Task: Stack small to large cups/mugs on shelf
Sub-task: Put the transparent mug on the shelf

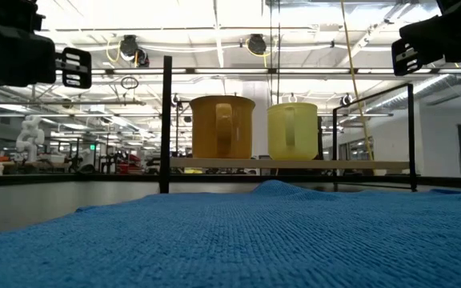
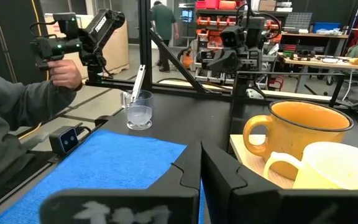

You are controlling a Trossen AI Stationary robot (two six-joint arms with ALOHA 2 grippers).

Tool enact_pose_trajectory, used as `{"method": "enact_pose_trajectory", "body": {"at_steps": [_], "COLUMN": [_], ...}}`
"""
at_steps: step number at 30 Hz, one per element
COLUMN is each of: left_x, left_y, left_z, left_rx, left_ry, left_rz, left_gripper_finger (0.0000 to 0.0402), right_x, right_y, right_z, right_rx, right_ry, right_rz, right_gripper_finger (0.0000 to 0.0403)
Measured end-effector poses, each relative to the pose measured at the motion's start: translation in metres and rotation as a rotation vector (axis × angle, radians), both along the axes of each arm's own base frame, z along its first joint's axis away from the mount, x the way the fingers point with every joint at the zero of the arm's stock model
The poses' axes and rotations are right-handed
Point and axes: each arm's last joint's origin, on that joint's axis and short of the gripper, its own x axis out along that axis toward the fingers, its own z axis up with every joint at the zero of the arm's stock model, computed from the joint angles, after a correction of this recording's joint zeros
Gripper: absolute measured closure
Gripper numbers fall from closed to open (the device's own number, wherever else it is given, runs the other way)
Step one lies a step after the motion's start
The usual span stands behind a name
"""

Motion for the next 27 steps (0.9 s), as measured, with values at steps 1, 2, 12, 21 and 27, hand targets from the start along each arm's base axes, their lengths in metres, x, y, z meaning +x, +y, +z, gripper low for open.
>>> {"method": "enact_pose_trajectory", "body": {"at_steps": [1,2,12,21,27], "left_x": [0.000,0.000,0.000,0.000,0.005], "left_y": [0.000,0.000,-0.003,-0.012,-0.019], "left_z": [0.000,0.000,0.007,0.015,0.026], "left_rx": [-0.001,-0.004,-0.077,-0.141,-0.128], "left_ry": [0.002,0.004,-0.020,-0.035,-0.033], "left_rz": [0.002,0.007,-0.008,-0.008,-0.020], "left_gripper_finger": [0.0401,0.0401,0.0401,0.0401,0.0401], "right_x": [0.000,0.000,0.000,0.000,0.000], "right_y": [0.000,0.000,0.000,0.000,0.000], "right_z": [0.000,0.000,0.001,0.005,0.005], "right_rx": [0.000,0.000,0.004,0.008,0.008], "right_ry": [0.000,0.000,-0.015,-0.046,-0.046], "right_rz": [0.000,0.000,0.000,0.000,0.000], "right_gripper_finger": [0.0403,0.0403,0.0403,0.0403,0.0403]}}
